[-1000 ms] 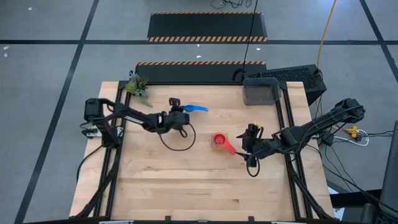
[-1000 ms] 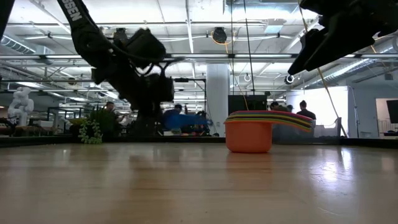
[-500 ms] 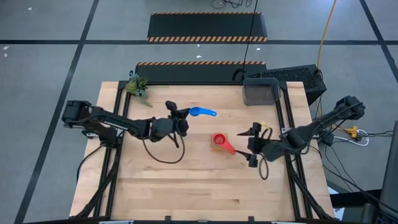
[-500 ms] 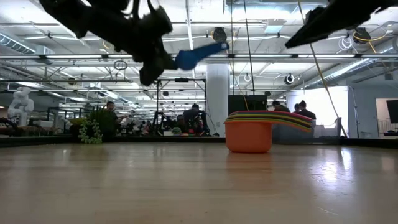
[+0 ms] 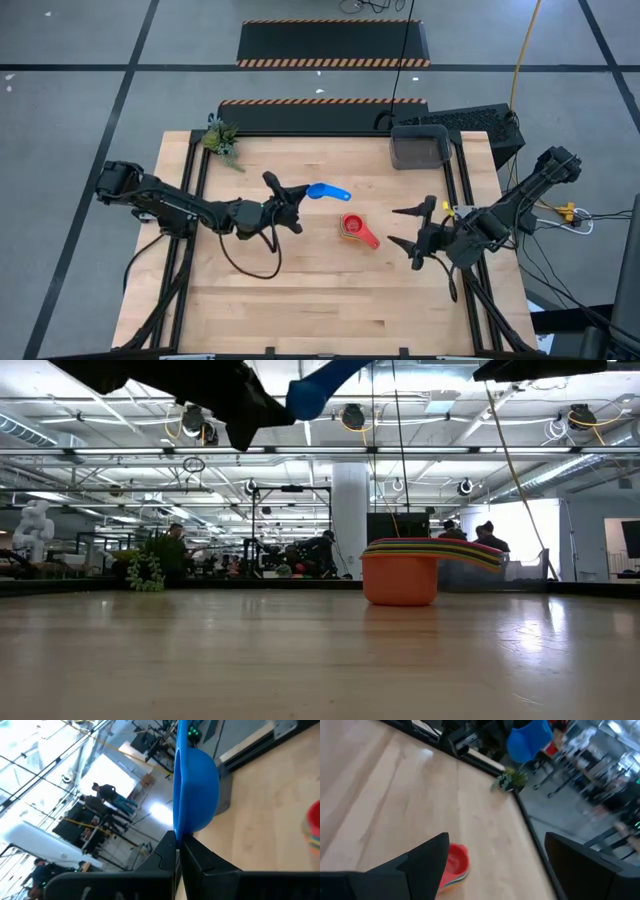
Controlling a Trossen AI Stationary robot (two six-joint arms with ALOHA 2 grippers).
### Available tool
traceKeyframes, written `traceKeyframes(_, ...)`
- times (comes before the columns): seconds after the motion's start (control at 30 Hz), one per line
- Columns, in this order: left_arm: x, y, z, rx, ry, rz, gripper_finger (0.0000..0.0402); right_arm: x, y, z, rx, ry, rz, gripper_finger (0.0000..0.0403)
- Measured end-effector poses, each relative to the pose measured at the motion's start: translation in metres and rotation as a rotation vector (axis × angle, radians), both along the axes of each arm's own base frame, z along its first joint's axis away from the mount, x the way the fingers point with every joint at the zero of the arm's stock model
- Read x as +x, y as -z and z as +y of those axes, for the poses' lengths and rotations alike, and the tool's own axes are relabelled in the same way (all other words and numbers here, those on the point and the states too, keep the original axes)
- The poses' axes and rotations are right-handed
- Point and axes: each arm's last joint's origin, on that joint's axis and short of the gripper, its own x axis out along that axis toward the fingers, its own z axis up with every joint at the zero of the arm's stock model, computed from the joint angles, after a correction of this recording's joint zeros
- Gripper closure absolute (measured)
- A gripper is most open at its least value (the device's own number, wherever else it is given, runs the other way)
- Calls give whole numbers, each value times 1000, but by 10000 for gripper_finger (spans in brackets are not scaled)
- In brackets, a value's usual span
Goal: Nest measuring cups in basket
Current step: Stack the blue measuring cup on top of the light red measuring cup
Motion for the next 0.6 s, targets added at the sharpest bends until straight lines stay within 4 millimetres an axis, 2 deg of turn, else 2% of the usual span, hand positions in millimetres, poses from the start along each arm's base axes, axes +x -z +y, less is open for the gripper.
traceKeyframes(0.27,-4,0,-22,-66,73,-46,396,2,-11,6,-123,-60,-51,83)
traceKeyframes(0.47,-4,-3,-34,-103,156,-100,396,5,-18,10,-95,-102,-106,83)
traceKeyframes(0.6,-4,0,-37,-128,171,-101,396,14,-21,15,-59,-101,-165,83)
